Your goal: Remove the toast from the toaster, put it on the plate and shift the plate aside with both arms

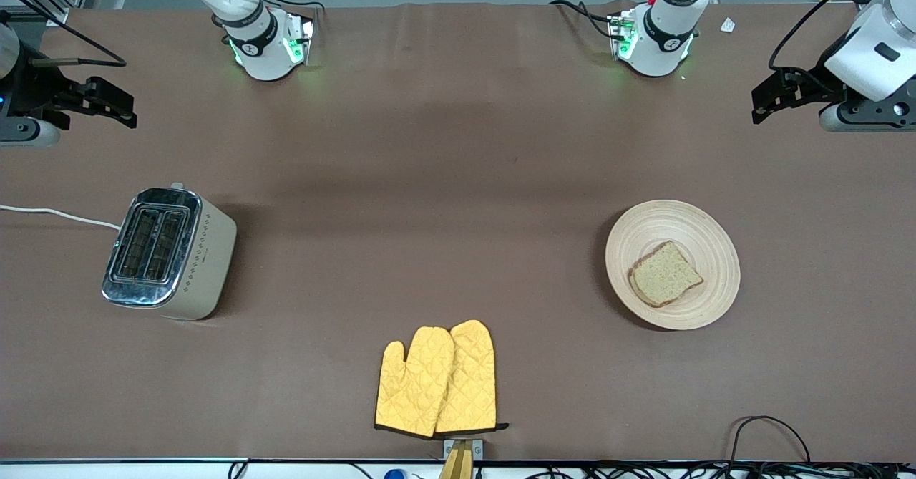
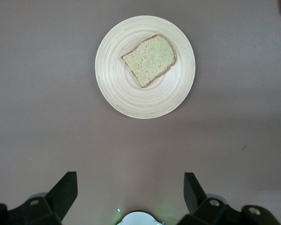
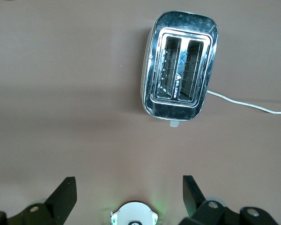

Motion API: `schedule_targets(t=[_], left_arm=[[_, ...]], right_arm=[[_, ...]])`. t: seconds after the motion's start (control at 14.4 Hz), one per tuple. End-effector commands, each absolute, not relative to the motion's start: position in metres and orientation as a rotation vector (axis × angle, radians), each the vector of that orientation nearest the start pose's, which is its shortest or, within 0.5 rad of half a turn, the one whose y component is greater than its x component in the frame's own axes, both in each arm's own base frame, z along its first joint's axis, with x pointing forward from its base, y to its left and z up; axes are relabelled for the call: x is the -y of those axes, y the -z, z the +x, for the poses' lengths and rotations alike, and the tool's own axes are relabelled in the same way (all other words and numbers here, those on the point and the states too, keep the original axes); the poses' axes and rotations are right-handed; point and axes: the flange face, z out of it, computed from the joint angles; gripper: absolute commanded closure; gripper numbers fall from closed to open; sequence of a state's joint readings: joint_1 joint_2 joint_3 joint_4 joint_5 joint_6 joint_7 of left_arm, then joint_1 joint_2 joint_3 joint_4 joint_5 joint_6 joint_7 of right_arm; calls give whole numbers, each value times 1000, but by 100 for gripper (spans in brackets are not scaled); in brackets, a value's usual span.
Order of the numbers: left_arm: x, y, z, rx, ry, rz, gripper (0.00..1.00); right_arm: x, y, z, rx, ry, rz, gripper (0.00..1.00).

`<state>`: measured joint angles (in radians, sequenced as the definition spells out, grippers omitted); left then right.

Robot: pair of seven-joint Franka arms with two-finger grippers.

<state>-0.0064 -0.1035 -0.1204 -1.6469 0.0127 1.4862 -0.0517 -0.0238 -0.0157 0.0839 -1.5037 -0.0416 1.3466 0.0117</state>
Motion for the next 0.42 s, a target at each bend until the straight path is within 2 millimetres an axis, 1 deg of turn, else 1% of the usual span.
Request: schedule_targets(t=[0.0, 0.21, 0.35], left_arm=[[63, -645, 507, -156, -45, -3119, 0], [57, -651, 518, -141, -24, -3125, 0], [57, -650, 523, -133, -28, -3121, 0]], right_arm=[[-28, -650, 517, 48, -219, -3193, 0], [-22, -648, 517, 31, -232, -3192, 0], [-22, -648, 517, 33, -232, -3192, 0]])
